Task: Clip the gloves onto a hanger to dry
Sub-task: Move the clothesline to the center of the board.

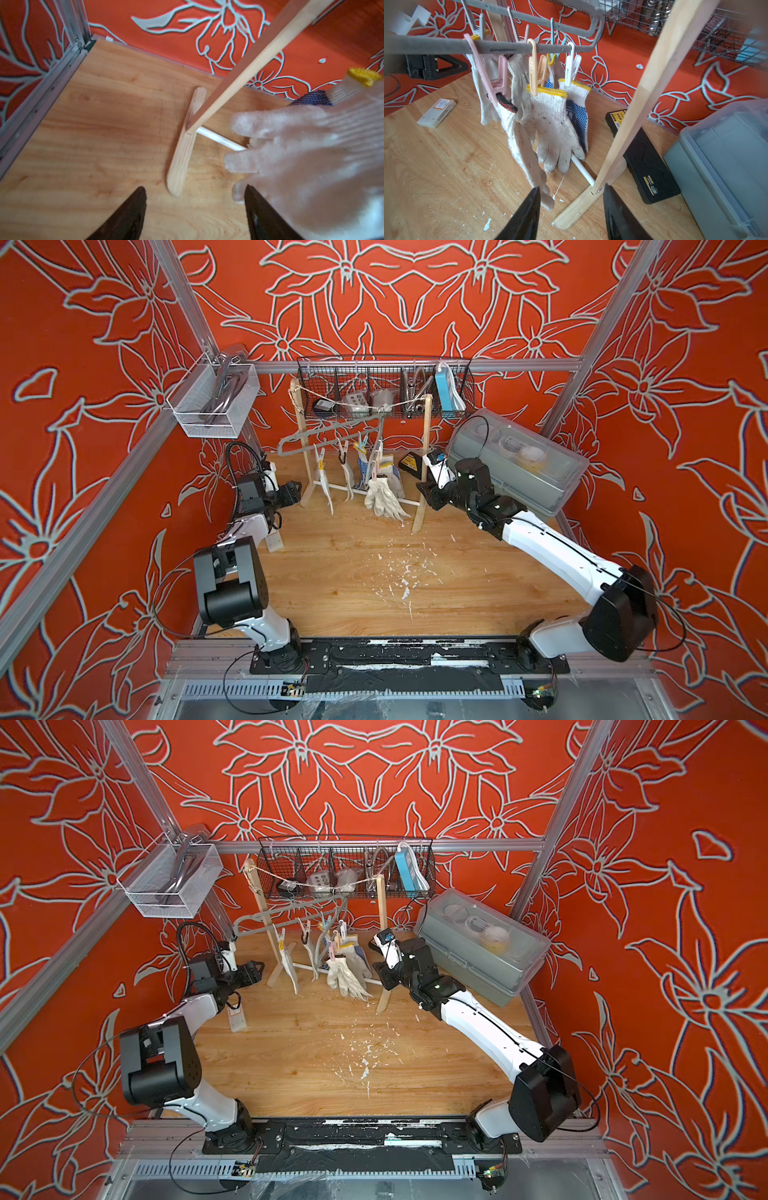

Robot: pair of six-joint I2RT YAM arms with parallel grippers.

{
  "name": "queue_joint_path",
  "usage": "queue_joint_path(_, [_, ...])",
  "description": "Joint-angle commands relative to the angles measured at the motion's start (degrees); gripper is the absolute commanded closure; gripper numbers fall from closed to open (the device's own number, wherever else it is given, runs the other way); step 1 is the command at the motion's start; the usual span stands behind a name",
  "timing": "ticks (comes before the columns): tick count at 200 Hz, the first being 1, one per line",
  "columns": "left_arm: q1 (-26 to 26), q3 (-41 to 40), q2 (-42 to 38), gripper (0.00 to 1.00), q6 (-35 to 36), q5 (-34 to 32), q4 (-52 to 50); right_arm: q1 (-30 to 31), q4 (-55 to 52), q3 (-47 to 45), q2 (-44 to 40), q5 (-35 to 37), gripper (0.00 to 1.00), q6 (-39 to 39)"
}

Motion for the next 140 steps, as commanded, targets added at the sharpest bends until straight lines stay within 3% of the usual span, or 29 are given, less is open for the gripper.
queue_joint_path(1, [-2.2,3.9,4.4,0.26,4.3,3.6,9.7,-1.2,-2.0,-0.7,-1.6,-1.8,0.48,-1.7])
queue_joint_path(71, [-5.0,16.6,17.7,0.25,7.5,1.7,14.4,-4.0,-5.1,-0.7,-2.0,-2.6,0.47,-3.5])
queue_joint_path(119, [-5.6,20.8,21.4,0.25,9.6,1.1,16.4,-4.8,-6.2,-1.0,-2.0,-3.4,0.47,-3.6])
queue_joint_path(140, [-5.9,22.2,21.8,0.3,10.9,2.4,15.7,-5.1,-6.3,-1.0,-1.6,-3.9,0.47,-3.6])
